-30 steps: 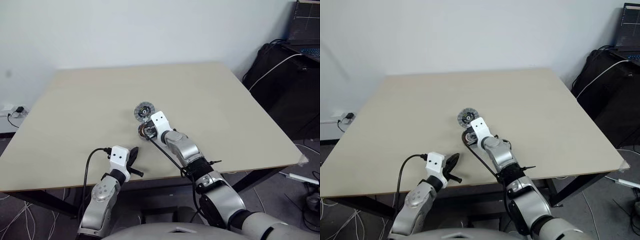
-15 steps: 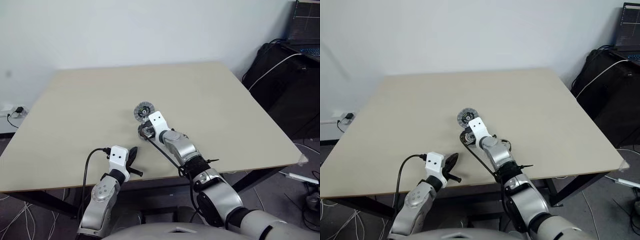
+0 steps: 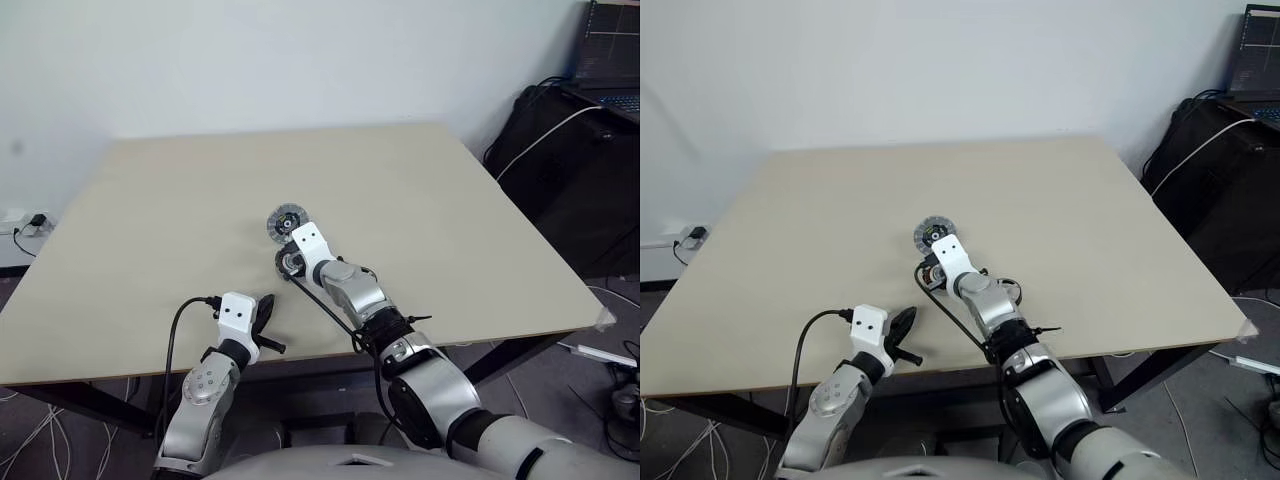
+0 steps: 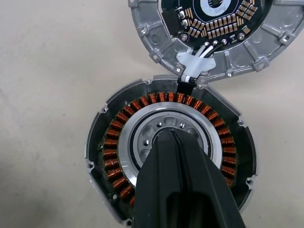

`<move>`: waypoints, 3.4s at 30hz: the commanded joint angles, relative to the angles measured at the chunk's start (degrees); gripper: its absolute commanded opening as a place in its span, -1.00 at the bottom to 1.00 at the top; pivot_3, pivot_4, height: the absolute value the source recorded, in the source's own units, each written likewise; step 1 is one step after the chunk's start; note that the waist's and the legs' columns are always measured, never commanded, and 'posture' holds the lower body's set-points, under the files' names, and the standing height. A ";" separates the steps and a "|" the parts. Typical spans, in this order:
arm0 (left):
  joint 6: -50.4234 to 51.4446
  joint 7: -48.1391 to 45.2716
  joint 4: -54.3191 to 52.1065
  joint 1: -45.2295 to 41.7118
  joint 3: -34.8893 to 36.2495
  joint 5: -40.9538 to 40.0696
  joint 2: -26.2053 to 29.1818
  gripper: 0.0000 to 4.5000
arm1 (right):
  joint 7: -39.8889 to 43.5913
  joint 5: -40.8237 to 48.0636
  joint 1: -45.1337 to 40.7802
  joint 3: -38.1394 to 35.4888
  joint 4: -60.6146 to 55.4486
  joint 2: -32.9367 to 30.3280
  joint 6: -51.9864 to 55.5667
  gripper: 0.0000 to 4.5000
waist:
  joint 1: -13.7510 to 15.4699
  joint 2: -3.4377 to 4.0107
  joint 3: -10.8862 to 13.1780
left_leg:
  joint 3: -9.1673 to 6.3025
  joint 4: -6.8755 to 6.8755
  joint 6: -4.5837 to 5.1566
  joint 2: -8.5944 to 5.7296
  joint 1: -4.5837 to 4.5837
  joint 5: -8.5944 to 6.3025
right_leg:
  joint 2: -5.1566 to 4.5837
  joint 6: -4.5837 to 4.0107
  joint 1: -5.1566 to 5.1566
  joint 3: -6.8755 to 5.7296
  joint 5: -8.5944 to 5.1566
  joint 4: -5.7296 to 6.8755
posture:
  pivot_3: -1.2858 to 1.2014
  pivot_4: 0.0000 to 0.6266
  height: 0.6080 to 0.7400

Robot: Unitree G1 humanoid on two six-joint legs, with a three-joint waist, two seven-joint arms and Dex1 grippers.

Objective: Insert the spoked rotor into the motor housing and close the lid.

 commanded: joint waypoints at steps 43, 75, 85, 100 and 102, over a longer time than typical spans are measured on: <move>0.08 -0.10 -1.83 -0.87 -0.34 -0.18 -0.09 -1.00 | 2.87 -0.52 5.12 -0.50 -6.79 -0.75 0.87 -0.99 | -0.08 0.20 -0.20 | -0.01 -0.10 -0.03 0.00 0.00 0.02 | 0.03 -0.03 -0.04 0.07 0.00 0.01 | 0.03 -1.00 1.00; 1.60 -2.04 -1.73 -0.73 -0.67 -0.93 0.58 -1.00 | 2.30 16.63 37.39 -18.62 -62.15 -9.25 23.00 0.86 | 1.07 -0.02 -0.08 | -0.01 -0.05 0.03 0.10 0.00 0.04 | -0.22 0.35 0.07 -0.01 -0.20 -0.10 | 0.03 -1.00 1.00; 1.92 -1.79 -2.37 0.09 -0.43 -0.82 0.51 -1.00 | -2.93 23.98 33.57 -26.07 -58.20 -3.71 30.26 0.86 | 1.09 -0.05 -0.04 | -0.02 -0.06 0.04 0.08 -0.06 0.04 | -0.26 0.35 0.03 -0.01 -0.19 -0.13 | 0.03 -1.00 1.00; 1.76 -1.31 -2.61 -0.01 -0.36 -0.74 0.44 -1.00 | -9.75 40.89 27.81 -37.16 -51.74 1.25 40.66 0.86 | 1.00 0.06 0.02 | -0.01 -0.07 0.06 0.07 -0.08 0.04 | -0.28 0.33 0.01 -0.02 -0.19 -0.14 | 0.03 -1.00 1.00; 1.82 -1.36 -2.60 -0.07 -0.34 -0.75 0.49 -1.00 | -10.15 43.41 27.46 -38.01 -50.66 1.48 41.68 0.86 | 0.99 0.06 0.03 | -0.01 -0.07 0.06 0.07 -0.08 0.04 | -0.29 0.34 0.02 -0.02 -0.20 -0.14 | 0.03 -1.00 1.00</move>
